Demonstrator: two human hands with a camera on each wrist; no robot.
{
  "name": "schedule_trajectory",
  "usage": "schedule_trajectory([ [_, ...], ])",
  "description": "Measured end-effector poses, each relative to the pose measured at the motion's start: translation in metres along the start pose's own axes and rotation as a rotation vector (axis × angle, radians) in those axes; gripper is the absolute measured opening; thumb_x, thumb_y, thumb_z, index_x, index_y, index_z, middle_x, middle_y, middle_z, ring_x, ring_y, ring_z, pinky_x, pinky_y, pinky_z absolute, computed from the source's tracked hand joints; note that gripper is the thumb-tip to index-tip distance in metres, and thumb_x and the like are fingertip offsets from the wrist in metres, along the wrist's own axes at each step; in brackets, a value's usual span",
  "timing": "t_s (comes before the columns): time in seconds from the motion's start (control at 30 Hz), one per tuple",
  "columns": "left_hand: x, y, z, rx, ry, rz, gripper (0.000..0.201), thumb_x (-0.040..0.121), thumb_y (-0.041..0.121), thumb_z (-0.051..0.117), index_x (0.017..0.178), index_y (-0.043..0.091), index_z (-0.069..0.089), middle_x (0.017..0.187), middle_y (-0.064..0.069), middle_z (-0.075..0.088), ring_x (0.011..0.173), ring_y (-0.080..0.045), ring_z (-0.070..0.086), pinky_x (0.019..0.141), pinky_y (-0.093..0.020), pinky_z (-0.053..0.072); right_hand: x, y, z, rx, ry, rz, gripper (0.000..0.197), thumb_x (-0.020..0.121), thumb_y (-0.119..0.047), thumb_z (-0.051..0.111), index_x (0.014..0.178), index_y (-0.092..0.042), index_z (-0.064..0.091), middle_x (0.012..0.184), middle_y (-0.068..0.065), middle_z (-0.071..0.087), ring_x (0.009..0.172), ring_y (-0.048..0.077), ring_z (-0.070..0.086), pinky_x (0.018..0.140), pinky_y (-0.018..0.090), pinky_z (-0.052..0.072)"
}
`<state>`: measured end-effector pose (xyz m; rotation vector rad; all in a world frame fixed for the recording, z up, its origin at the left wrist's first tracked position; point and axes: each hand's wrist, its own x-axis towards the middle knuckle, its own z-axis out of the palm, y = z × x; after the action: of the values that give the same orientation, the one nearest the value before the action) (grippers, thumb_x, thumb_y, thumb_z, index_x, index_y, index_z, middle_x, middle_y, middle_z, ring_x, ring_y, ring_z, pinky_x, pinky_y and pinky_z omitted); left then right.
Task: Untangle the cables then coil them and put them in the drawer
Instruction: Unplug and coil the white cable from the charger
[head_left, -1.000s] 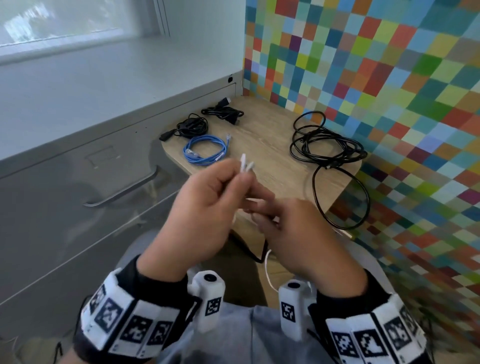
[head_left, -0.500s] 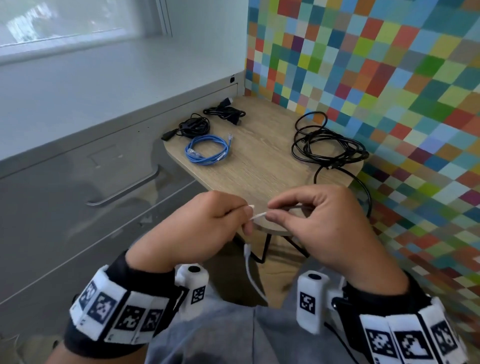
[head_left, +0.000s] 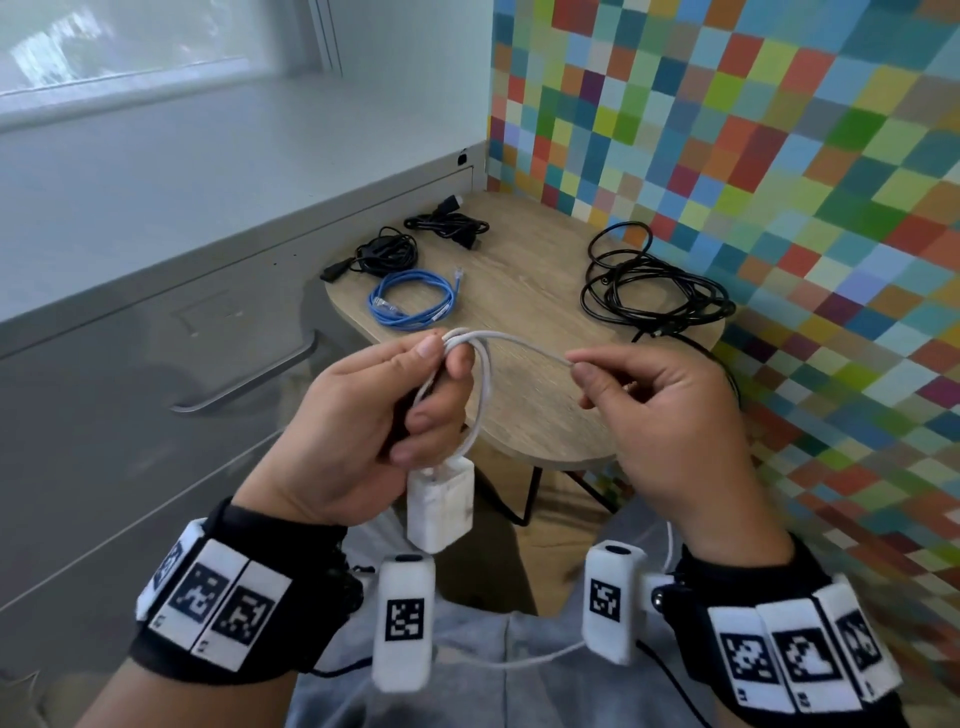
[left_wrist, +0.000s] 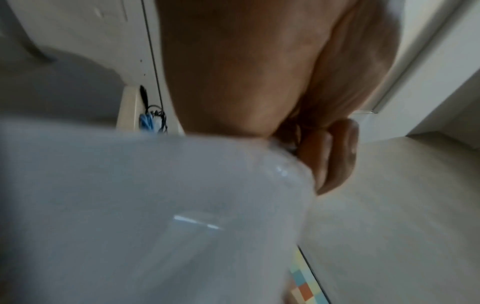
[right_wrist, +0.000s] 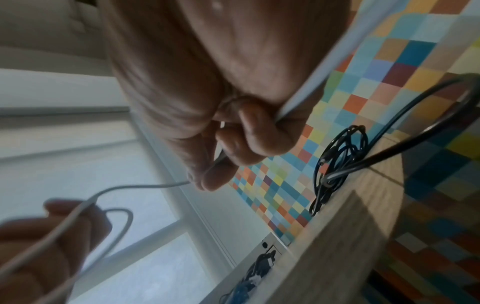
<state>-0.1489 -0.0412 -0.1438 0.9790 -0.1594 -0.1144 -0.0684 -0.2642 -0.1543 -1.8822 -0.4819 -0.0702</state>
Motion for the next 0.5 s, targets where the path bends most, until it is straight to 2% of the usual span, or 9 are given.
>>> schedule_trajectory([
  [0.07,0.002,-0.004,0.002,-0.058,-0.028,0.009,0.026,0.103,0.023,0.038,0.091,0.009,0.057,0.058,0.004,0.04,0.04,-0.005,0.032,0.043,-0.025,0.017,-0.002,-0.001,0.007,-0.051,-0.029,0.02,0.013,0.095,-0.023,0.073,0.103,-0.029,0.081,0.077,-0.019,0.071,0.073,-0.005,0.066,0.062,0.01,0.049],
  [0.13,0.004,-0.006,0.004,-0.079,-0.038,0.022,0.027,0.104,0.023,0.037,0.092,0.01,0.057,0.057,0.006,0.039,0.04,-0.005,0.03,0.045,-0.026,0.016,-0.004,-0.002,0.011,-0.049,-0.074,0.046,0.016,0.094,-0.032,0.073,0.109,-0.031,0.079,0.085,-0.017,0.073,0.081,-0.004,0.067,0.066,0.013,0.051],
  [0.2,0.005,-0.007,0.004,-0.095,-0.043,0.026,0.027,0.104,0.024,0.036,0.092,0.01,0.056,0.057,0.007,0.038,0.041,-0.007,0.028,0.045,-0.026,0.017,-0.006,-0.004,0.012,0.06,-0.154,0.084,0.034,0.087,-0.049,0.075,0.118,-0.037,0.075,0.096,-0.009,0.074,0.085,0.012,0.069,0.072,0.03,0.06],
  [0.23,0.005,-0.007,0.004,-0.098,-0.043,0.023,0.027,0.104,0.024,0.037,0.091,0.01,0.056,0.056,0.007,0.038,0.041,-0.007,0.028,0.045,-0.026,0.018,-0.007,-0.007,0.013,0.132,-0.203,0.099,0.045,0.082,-0.057,0.077,0.124,-0.039,0.072,0.098,-0.006,0.072,0.085,0.026,0.068,0.073,0.04,0.061],
  [0.27,0.005,-0.008,0.003,-0.095,-0.04,0.018,0.027,0.103,0.025,0.038,0.09,0.01,0.057,0.056,0.007,0.037,0.041,-0.006,0.031,0.045,-0.025,0.019,-0.008,-0.01,0.015,0.191,-0.251,0.107,0.055,0.078,-0.06,0.081,0.128,-0.039,0.068,0.1,-0.003,0.071,0.082,0.033,0.063,0.071,0.043,0.058],
  [0.33,0.005,-0.011,0.004,-0.079,-0.034,0.001,0.028,0.102,0.025,0.04,0.087,0.011,0.059,0.056,0.007,0.036,0.044,-0.008,0.035,0.048,-0.024,0.025,-0.009,-0.013,0.02,0.231,-0.312,0.088,0.065,0.072,-0.055,0.085,0.131,-0.036,0.065,0.103,-0.001,0.069,0.076,0.027,0.056,0.069,0.036,0.054],
  [0.4,0.005,-0.014,0.006,-0.07,-0.02,-0.011,0.031,0.101,0.025,0.04,0.085,0.01,0.062,0.055,0.006,0.035,0.05,-0.012,0.04,0.054,-0.023,0.036,-0.01,-0.016,0.026,0.266,-0.316,0.07,0.056,0.075,-0.042,0.086,0.126,-0.029,0.068,0.103,0.002,0.071,0.075,0.024,0.059,0.07,0.034,0.055],
  [0.43,0.006,-0.014,0.007,-0.064,-0.005,-0.008,0.033,0.101,0.025,0.041,0.084,0.009,0.064,0.055,0.006,0.035,0.054,-0.014,0.043,0.059,-0.023,0.042,-0.011,-0.017,0.03,0.307,-0.306,0.074,0.045,0.079,-0.034,0.085,0.12,-0.024,0.07,0.101,0.006,0.073,0.078,0.029,0.065,0.072,0.042,0.059],
  [0.5,0.006,-0.016,0.008,-0.015,0.033,0.011,0.036,0.1,0.026,0.042,0.083,0.007,0.068,0.054,0.004,0.033,0.062,-0.018,0.048,0.07,-0.026,0.048,-0.01,-0.016,0.033,0.375,-0.258,0.097,0.022,0.087,-0.022,0.081,0.106,-0.014,0.074,0.092,0.02,0.074,0.084,0.053,0.067,0.076,0.065,0.058],
])
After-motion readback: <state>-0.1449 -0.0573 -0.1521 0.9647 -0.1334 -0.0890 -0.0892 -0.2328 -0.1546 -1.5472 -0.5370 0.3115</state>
